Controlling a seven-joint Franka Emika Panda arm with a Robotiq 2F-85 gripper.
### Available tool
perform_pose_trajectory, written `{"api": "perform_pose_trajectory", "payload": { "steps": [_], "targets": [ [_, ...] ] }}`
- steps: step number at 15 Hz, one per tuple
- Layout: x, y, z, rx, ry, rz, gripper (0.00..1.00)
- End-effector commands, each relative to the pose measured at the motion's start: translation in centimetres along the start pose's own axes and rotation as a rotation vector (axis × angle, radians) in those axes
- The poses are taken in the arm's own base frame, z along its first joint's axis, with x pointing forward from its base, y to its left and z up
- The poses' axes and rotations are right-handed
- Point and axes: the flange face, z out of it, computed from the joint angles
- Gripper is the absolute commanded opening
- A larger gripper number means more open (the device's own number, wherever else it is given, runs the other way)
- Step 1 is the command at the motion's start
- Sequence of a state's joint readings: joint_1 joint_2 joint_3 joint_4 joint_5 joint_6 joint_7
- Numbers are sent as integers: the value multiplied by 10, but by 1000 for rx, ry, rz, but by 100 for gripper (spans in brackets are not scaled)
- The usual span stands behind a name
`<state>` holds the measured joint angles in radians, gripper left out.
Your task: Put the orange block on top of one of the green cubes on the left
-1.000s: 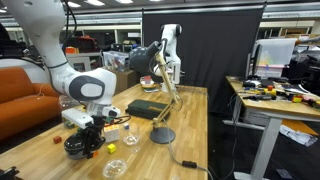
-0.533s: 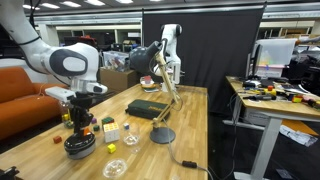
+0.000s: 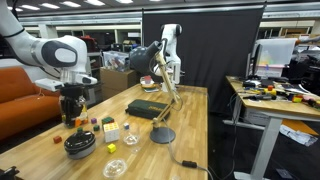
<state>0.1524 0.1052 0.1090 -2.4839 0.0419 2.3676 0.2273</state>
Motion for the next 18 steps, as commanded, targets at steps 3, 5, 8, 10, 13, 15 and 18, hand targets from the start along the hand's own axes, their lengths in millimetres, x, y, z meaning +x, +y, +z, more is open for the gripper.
{"api": "perform_pose_trajectory", "payload": {
  "steps": [3, 5, 8, 10, 13, 15, 18],
  "targets": [
    [0, 1, 0, 0, -2, 3, 28],
    [2, -1, -1, 4, 1, -1, 7],
    [14, -14, -6, 4, 24, -8, 7],
    [23, -27, -12, -1, 43, -33, 7],
    [37, -54, -11, -28, 52, -85, 7],
    [46, -73, -3, -48, 51, -123, 7],
    [59, -98, -2, -70, 96, -181, 7]
  ]
}}
